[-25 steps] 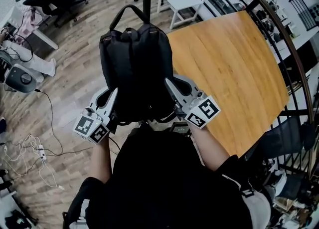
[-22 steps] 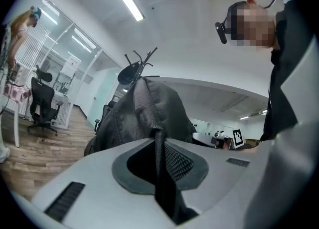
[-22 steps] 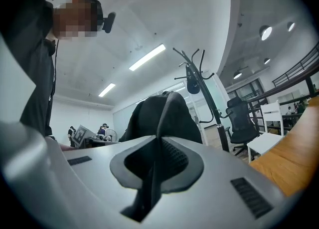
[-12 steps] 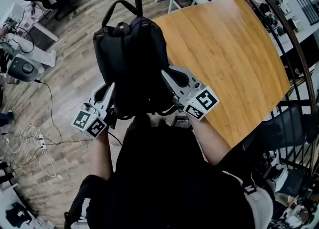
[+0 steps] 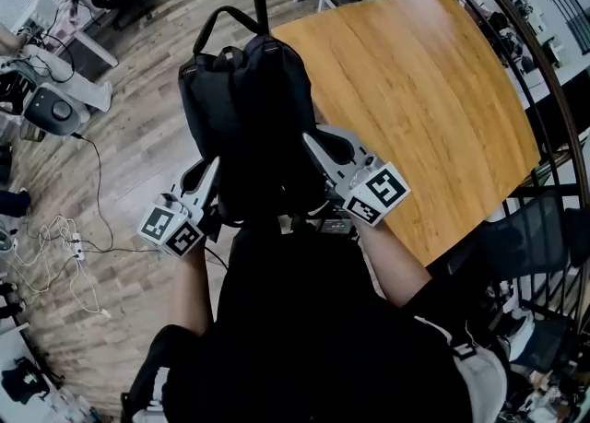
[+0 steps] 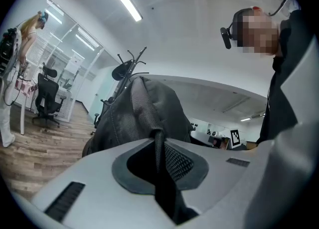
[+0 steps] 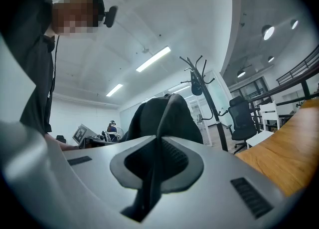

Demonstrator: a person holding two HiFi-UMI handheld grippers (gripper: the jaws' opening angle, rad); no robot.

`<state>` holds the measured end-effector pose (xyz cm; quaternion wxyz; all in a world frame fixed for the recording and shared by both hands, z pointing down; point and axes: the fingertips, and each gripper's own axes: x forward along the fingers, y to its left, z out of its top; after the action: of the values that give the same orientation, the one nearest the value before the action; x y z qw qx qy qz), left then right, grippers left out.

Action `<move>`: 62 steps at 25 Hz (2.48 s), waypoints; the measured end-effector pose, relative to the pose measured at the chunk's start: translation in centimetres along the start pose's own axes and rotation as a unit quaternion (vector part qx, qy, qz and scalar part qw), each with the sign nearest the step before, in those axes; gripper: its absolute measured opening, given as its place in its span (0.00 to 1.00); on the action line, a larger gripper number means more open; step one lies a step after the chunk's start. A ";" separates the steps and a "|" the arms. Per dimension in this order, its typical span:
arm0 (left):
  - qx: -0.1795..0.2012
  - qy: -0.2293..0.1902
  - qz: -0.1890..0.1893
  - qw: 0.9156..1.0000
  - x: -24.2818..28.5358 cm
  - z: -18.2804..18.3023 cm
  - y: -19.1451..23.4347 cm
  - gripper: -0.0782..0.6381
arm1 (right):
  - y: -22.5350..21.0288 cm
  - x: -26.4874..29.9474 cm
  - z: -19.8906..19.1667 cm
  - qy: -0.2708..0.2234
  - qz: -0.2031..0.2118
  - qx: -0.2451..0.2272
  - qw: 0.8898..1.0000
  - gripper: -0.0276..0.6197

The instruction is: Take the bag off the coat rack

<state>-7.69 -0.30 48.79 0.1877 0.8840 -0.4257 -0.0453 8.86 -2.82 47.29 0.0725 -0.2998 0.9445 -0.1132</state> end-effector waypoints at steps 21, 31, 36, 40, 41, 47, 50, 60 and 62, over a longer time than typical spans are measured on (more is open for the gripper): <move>-0.019 0.021 -0.032 0.999 -2.3 1.3 3.3 0.18 | 3.3 3.0 -0.4 0.006 -0.051 -0.007 0.999 0.11; 0.055 0.026 -0.010 0.998 -2.9 3.9 5.5 0.18 | 4.4 5.9 0.0 0.023 -0.096 -0.044 0.994 0.11; 0.068 0.028 0.015 0.997 -3.1 4.2 6.9 0.18 | 4.5 7.4 -0.4 0.034 -0.122 -0.047 0.991 0.11; 0.072 0.030 0.026 0.997 -3.2 4.1 6.9 0.18 | 4.5 7.5 -0.4 0.040 -0.133 -0.046 0.989 0.11; 0.071 0.030 0.025 0.997 -3.1 4.1 6.9 0.18 | 4.5 7.5 -0.4 0.041 -0.135 -0.046 0.989 0.11; 0.033 0.027 0.003 0.999 -2.7 3.7 7.2 0.18 | 4.1 7.6 -0.5 0.040 -0.137 -0.034 0.989 0.11; 0.022 0.030 0.000 0.999 -2.6 3.3 7.3 0.18 | 3.9 7.5 -0.7 0.040 -0.137 -0.029 0.989 0.11; 0.014 0.030 -0.010 0.999 -1.6 3.1 5.8 0.17 | 3.3 6.0 0.0 0.039 -0.128 -0.040 0.990 0.11; 0.011 0.031 -0.012 0.999 -1.6 3.1 5.9 0.18 | 3.3 6.0 0.0 0.041 -0.125 -0.040 0.991 0.11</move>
<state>-13.76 -3.32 47.98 0.1905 0.8922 -0.4091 -0.0157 2.15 -3.66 46.06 0.0072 -0.4133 0.9056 -0.0951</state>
